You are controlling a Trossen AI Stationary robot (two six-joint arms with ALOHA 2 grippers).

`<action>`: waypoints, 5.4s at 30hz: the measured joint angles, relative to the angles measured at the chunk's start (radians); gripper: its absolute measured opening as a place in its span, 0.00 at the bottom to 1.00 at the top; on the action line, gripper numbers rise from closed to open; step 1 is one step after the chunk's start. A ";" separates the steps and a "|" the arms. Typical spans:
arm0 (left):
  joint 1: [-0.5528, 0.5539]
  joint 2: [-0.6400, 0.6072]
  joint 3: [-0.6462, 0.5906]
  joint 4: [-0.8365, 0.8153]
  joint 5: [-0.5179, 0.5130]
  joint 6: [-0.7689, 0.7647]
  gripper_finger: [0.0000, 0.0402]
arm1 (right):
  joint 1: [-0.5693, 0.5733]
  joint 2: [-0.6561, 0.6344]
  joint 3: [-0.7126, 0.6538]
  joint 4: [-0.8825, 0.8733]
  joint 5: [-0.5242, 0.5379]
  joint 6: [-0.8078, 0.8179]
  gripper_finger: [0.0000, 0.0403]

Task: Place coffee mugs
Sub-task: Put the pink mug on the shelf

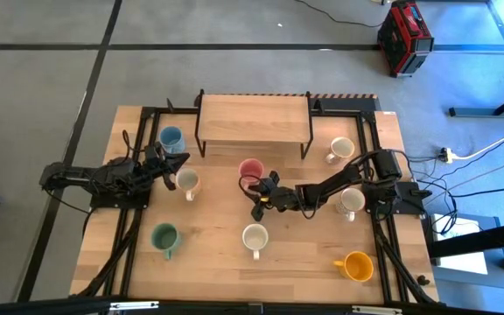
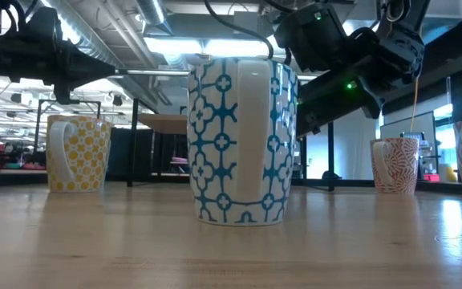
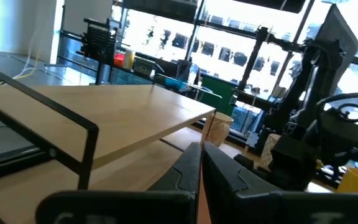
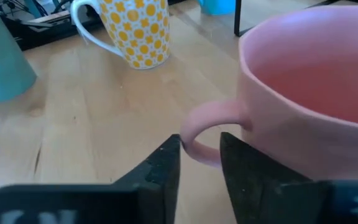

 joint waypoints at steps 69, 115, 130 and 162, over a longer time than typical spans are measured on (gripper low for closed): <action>0.000 0.480 0.166 -0.021 0.187 -0.113 0.02 | 0.000 0.084 0.060 0.126 0.075 -0.123 0.43; 0.133 1.575 0.829 -0.193 0.384 0.044 0.02 | 0.001 0.082 0.061 0.122 0.072 -0.129 0.43; 0.070 1.573 0.829 -0.192 0.509 0.019 0.02 | -0.001 0.082 0.061 0.110 0.065 -0.129 0.43; 0.068 1.220 0.829 -0.309 0.430 0.026 0.02 | -0.008 0.178 0.138 0.162 0.050 -0.157 0.43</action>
